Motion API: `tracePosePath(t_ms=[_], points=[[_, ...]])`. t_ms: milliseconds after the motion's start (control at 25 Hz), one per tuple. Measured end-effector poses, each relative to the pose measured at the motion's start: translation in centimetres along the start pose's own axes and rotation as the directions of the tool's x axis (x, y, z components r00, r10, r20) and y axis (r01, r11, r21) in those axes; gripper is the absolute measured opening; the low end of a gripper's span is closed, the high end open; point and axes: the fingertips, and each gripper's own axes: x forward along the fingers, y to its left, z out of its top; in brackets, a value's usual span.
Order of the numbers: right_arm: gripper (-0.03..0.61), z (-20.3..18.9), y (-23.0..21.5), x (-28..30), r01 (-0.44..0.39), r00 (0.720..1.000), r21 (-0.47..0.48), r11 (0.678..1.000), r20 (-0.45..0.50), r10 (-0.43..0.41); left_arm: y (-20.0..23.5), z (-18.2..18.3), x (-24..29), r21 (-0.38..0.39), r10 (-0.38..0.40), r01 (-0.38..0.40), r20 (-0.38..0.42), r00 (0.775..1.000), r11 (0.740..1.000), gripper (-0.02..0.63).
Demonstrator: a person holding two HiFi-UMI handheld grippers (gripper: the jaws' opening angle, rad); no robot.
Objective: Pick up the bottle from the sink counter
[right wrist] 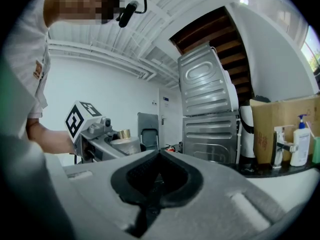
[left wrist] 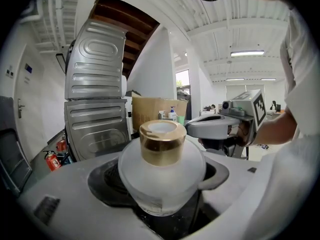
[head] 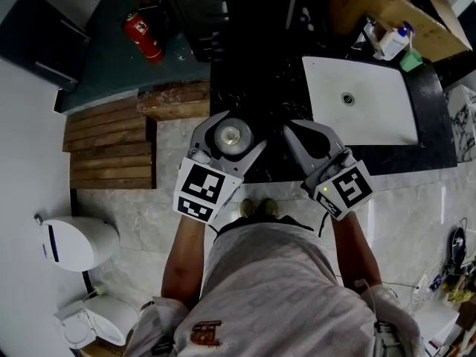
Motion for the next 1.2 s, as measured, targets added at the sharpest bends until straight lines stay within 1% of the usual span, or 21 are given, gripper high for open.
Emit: tracePosePath(t_ms=[320,760,1000,1200], points=[[0.000,0.6,0.5,-0.5,0.010,1.000,-0.017,1.000,0.016,-0.010,-0.5,0.3,-0.8,0.003,0.001,-0.001,0.011,1.000,1.000,0.331],[0.000,0.6,0.7,-0.8,0.022,1.000,-0.033,0.999,0.010,-0.022,-0.8,0.2,-1.0,0.002,-0.003,0.003,0.014,1.000,1.000,0.331],[0.000,0.7,0.8,-0.8,0.025,1.000,-0.057,0.998,0.002,-0.025,-0.7,0.3,-1.2,0.001,-0.001,0.001,0.019,1.000,1.000,0.331],[0.000,0.9,0.9,-0.7,0.022,1.000,-0.055,0.998,0.006,-0.022,-0.6,0.4,-1.4,-0.001,0.004,-0.004,0.022,1.000,1.000,0.331]])
